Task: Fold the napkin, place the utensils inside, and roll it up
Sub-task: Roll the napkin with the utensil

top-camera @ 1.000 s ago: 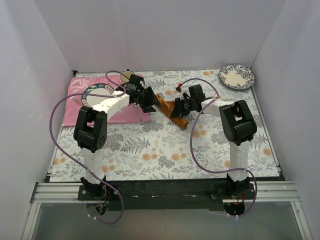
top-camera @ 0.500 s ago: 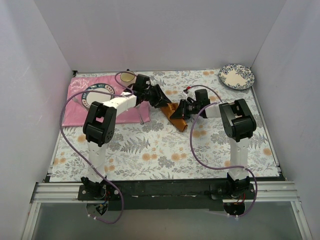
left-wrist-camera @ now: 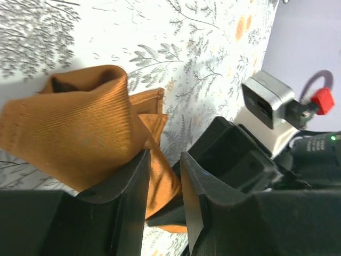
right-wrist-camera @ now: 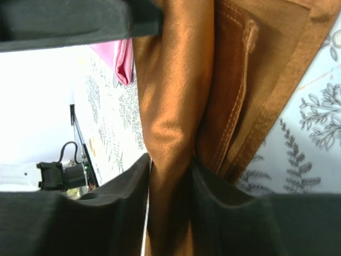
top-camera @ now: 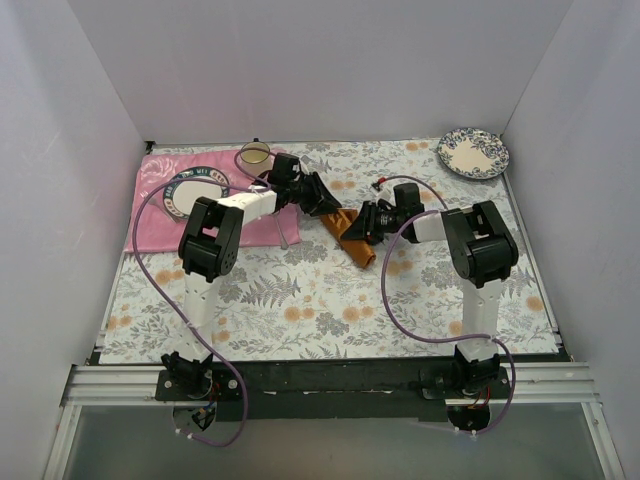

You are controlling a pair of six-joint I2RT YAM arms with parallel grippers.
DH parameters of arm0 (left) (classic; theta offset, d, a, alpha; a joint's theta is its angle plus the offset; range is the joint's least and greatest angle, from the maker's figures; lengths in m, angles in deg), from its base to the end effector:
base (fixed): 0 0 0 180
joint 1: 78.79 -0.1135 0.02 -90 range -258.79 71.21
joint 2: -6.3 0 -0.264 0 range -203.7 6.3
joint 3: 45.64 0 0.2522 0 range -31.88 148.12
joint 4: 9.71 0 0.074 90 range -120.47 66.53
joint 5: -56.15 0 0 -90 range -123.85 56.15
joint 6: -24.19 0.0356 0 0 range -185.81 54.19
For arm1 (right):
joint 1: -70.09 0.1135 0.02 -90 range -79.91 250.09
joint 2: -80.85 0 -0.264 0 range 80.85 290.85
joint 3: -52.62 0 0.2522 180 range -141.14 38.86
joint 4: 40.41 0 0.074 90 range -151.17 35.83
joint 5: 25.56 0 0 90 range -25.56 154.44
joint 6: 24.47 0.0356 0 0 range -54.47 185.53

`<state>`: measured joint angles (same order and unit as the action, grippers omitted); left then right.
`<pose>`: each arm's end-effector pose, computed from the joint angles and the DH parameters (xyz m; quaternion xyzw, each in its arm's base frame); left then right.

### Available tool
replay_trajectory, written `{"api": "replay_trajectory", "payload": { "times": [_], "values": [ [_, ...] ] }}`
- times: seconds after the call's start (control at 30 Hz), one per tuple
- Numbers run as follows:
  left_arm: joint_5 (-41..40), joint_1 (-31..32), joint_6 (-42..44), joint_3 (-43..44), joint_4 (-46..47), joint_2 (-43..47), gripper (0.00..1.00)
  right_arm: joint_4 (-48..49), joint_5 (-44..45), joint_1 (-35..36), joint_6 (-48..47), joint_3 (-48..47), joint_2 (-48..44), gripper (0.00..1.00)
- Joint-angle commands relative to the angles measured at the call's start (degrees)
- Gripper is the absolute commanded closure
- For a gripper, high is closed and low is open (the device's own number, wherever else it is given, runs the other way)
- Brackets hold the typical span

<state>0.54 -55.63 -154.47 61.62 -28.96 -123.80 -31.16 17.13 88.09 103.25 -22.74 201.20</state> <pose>0.4511 -0.2148 0.1483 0.3713 -0.7992 0.4726 0.0063 0.3832 0.1520 0.1057 -0.0407 0.8345 0.5109 0.2024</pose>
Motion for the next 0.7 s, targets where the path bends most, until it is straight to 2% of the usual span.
{"api": "replay_trajectory", "payload": {
  "times": [0.0,0.1,0.23,0.3,0.37,0.53,0.57,0.67],
  "values": [
    [-0.4,-1.0,2.1,1.3,0.5,-1.4,0.72,-14.0,7.7,0.1,-9.6,-1.1,-3.9,0.5],
    [-0.2,-1.1,2.3,1.2,1.0,-1.9,0.72,-24.6,13.3,0.3,-17.9,-5.8,-6.7,0.42],
    [0.1,-1.1,2.2,1.4,1.2,-2.8,0.73,-34.9,20.0,0.8,-28.4,-12.7,-9.5,0.39],
    [0.3,-1.0,2.1,1.7,1.2,-3.2,0.73,-37.8,27.2,2.9,-34.7,-14.9,-11.4,0.36],
    [0.9,-1.0,2.0,2.2,1.2,-3.4,0.73,-38.9,35.7,6.4,-39.4,-15.7,-12.5,0.33],
    [0.9,-1.1,2.0,3.3,0.2,-4.1,0.73,-36.4,46.9,14.3,-49.7,-14.8,-14.8,0.3],
    [1.1,-1.1,2.1,3.8,0.0,-4.3,0.72,-35.1,52.4,17.1,-50.9,-14.1,-14.9,0.29],
    [1.4,-1.2,2.0,5.0,-1.0,-4.9,0.73,-33.1,59.8,21.4,-55.7,-13.3,-13.9,0.27]
  ]
}}
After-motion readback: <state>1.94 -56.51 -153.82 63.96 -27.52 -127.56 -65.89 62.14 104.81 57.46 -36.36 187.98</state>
